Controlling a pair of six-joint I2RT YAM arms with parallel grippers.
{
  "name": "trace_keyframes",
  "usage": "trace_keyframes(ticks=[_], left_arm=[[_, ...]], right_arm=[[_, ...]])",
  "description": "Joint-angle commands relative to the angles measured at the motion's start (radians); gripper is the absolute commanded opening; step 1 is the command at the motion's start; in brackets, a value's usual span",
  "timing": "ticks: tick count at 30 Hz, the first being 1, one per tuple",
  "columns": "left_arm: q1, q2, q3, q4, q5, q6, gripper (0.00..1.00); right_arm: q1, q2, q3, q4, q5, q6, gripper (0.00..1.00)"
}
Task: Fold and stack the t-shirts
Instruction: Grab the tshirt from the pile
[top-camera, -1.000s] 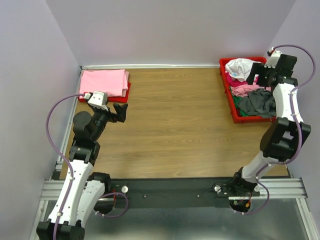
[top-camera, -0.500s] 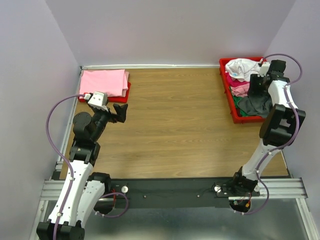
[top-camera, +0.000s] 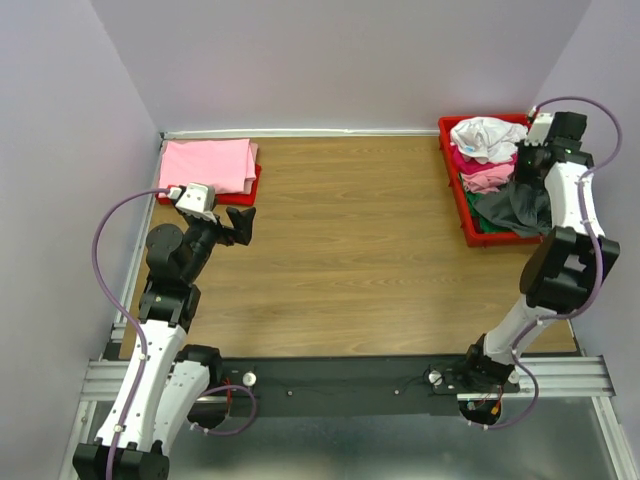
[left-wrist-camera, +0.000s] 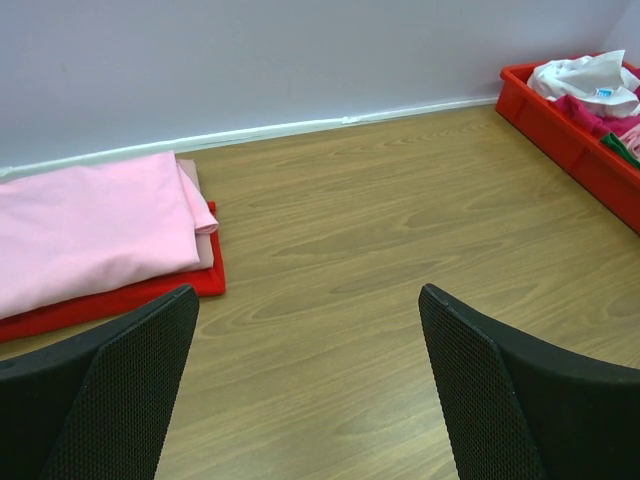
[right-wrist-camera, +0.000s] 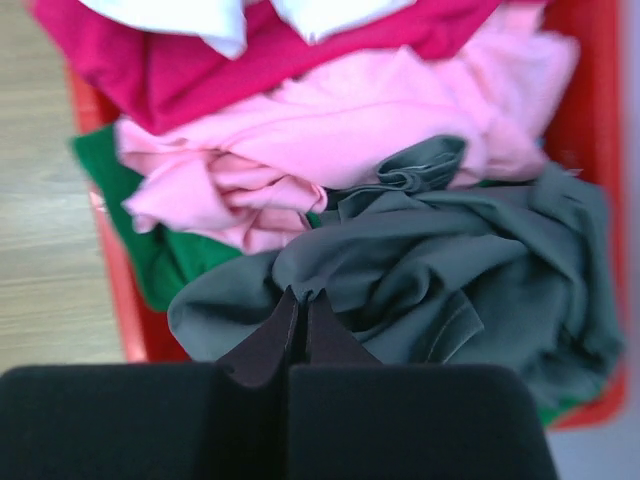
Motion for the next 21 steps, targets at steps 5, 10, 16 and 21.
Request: trace_keyframes(ticks=[5,10,16,21], left_arm=[[-0.003,-0.002,-0.007,0.015,-0.003,0.01,0.98],[-0.003,-0.002,-0.007,0.015,0.002,0.01,0.98],[-0.002,-0.005,-0.007,0.016,0.011,0.015,0.98],[-0.002,-0.009,-0.01,0.022,0.025,0.015,0.98]], right_arm=[[0.0,-0.267,-0.011,-0.014,-0.134,-0.02,0.0],[0.002,-0.395,0.039,-0.097,-0.399,-0.078,0.0],[0.075,-0.551,0.084,-0.176,-0.825,-0.156,0.01],[0.134,-0.571,0.134,-0.175,-0.98,-0.075,0.01]])
